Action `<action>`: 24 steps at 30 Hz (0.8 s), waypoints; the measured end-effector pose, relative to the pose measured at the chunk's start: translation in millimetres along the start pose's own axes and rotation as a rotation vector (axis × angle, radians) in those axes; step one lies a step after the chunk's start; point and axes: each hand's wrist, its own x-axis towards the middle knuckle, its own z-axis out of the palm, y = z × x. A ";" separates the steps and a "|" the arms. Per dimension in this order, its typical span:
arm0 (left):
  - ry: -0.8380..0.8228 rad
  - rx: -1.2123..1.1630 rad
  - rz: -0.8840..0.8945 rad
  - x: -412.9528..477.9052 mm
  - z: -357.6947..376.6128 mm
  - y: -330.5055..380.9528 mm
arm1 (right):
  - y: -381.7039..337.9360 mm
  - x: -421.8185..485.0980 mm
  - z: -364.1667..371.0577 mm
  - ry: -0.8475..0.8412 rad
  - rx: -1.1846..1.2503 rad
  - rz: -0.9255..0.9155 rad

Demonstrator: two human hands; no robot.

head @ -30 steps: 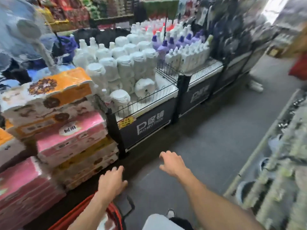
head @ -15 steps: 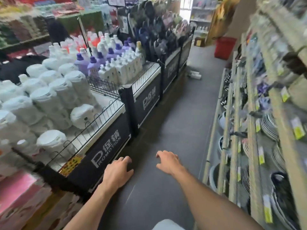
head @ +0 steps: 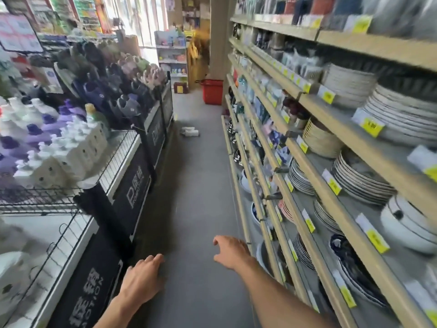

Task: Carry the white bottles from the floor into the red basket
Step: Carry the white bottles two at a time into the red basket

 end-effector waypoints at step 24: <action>-0.050 0.084 0.201 238.1 -92.8 -9.0 | 12.3 181.7 -79.6 0.081 0.110 0.172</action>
